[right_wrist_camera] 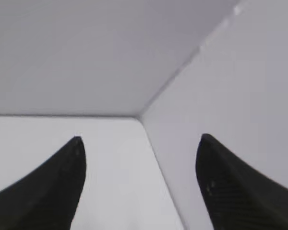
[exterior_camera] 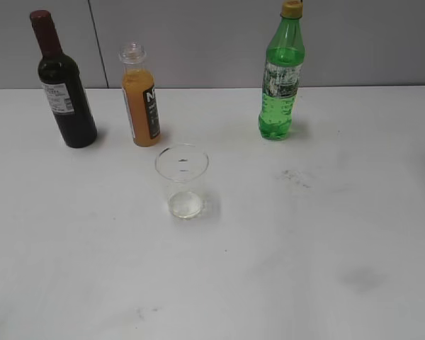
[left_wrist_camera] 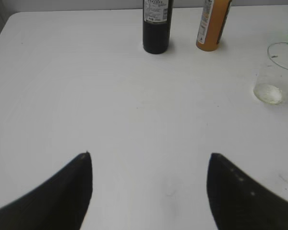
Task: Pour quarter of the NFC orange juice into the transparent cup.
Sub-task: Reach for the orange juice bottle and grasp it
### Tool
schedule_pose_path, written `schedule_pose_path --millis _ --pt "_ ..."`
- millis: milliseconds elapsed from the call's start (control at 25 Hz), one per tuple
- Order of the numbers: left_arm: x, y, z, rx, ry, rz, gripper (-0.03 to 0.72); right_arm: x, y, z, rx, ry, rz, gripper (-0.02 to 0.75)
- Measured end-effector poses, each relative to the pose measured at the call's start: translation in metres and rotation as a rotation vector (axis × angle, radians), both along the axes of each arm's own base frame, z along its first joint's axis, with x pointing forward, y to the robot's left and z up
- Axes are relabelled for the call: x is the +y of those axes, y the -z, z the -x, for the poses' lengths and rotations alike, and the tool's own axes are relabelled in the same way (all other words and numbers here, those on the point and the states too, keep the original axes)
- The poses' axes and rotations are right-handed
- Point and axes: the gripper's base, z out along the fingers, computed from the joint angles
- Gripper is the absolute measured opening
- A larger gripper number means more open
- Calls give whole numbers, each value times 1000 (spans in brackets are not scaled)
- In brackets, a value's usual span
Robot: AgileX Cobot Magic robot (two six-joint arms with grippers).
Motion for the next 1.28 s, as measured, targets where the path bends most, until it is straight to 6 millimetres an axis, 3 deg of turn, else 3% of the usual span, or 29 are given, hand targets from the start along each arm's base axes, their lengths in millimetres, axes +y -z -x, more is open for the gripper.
schedule_pose_path --millis 120,240,520,760,920,1040,1280 --pt "0 0 0 0 0 0 567 -3 0 3 148 54 -254 528" --pt "0 0 0 0 0 0 567 -2 -15 1 237 -6 -393 523" --pt "0 0 0 0 0 0 567 -15 -64 16 453 -11 -410 520" --pt "0 0 0 0 0 0 567 -12 -80 34 528 -57 -419 520" --pt "0 0 0 0 0 0 567 -9 -87 67 525 -97 -464 519" --pt "0 0 0 0 0 0 567 -10 -87 106 527 -115 -461 519" --pt "0 0 0 0 0 0 567 -16 -61 193 546 -113 -458 519"
